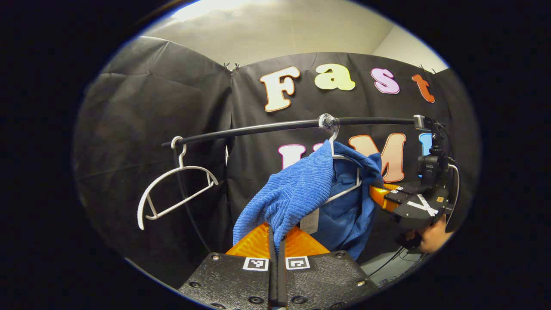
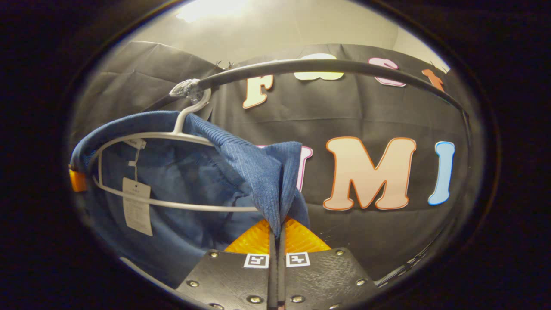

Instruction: Grasp the clothes on the hanger with both hands and then place them into the laundry hamper below.

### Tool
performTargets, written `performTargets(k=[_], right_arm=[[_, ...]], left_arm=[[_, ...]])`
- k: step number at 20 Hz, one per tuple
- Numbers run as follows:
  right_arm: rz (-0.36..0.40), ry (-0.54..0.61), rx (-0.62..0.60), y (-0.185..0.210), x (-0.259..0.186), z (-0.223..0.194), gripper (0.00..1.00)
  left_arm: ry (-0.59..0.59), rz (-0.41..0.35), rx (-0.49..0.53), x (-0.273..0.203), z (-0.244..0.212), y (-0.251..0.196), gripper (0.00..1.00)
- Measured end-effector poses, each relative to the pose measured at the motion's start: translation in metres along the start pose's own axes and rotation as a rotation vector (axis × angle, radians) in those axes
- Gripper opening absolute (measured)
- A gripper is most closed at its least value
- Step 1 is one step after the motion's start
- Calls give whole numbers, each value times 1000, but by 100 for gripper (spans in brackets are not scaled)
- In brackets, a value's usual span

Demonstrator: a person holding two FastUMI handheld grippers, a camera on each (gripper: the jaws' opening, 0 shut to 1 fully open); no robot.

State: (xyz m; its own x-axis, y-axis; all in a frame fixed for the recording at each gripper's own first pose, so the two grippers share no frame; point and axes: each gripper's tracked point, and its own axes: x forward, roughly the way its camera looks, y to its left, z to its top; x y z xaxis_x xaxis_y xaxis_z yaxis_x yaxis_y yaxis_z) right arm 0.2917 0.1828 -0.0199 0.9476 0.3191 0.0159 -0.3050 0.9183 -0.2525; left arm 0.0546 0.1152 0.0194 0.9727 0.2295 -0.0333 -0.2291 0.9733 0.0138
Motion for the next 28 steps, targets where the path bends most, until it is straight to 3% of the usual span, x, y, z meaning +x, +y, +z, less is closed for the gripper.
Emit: performTargets(k=[2,6,14,21,28], right_arm=[[-20,-17,-3,-3,2,8,0],[-53,-45,13,-10,12,16,0],[-118,-96,35,-26,35,27,0],[-150,-154,42,-35,63,33,0],[-175,-276,4,-44,85,53,0]], left_arm=[[8,-27,-29,-3,2,2,0],[1,-12,-59,-4,22,26,0],[-35,21,44,7,63,50,2],[33,44,170,26,61,69,0],[23,67,265,43,74,77,0]])
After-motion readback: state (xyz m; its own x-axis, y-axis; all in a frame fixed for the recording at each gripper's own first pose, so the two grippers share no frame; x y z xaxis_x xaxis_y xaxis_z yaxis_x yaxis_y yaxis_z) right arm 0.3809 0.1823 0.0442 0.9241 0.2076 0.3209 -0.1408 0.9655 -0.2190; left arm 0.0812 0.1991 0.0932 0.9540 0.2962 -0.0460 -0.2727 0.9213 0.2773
